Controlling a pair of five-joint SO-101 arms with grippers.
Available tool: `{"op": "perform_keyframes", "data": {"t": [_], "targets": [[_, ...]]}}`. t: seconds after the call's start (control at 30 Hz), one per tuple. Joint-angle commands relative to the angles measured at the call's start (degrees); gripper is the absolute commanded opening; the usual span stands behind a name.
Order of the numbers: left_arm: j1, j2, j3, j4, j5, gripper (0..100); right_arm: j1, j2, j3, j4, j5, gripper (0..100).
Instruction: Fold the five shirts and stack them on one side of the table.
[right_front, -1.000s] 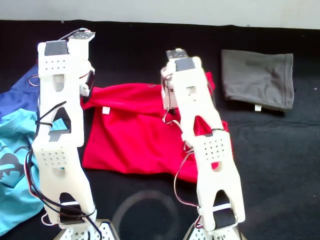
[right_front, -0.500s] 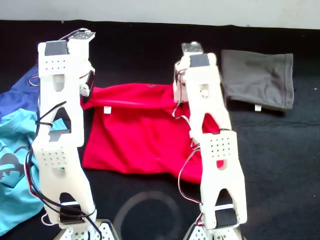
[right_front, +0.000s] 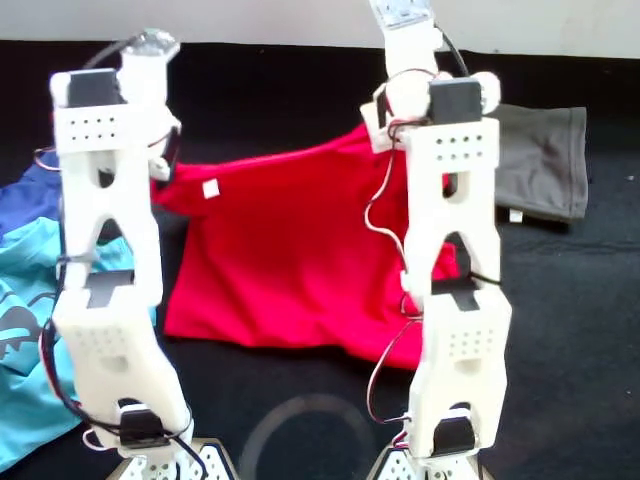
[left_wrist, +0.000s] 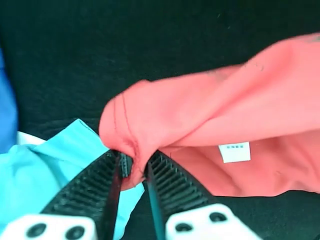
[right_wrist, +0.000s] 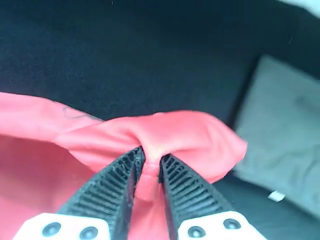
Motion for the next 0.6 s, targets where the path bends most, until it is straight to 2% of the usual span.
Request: {"op": "perform_keyframes", "data": {"t": [0.0,0.17,0.3,0.57], "targets": [[-0.4,-8.2,-2.4,0.4,-0.4,1,2.8,-4.4,-2.9,0.4,4.7,0.5],[-0.1,-10.2,-2.4,0.1,-0.5,1,5.0,-4.1,-2.3,-1.6,8.1,0.5],[-0.4,-3.9,-2.8,-0.1,-0.5,1,5.7,-0.7,0.3,-4.3,7.9,0.5],[-4.3,4.6,-2.9,-7.5,-0.5,1,6.5,12.4,0.1,-18.2,8.1,0.5]]}}
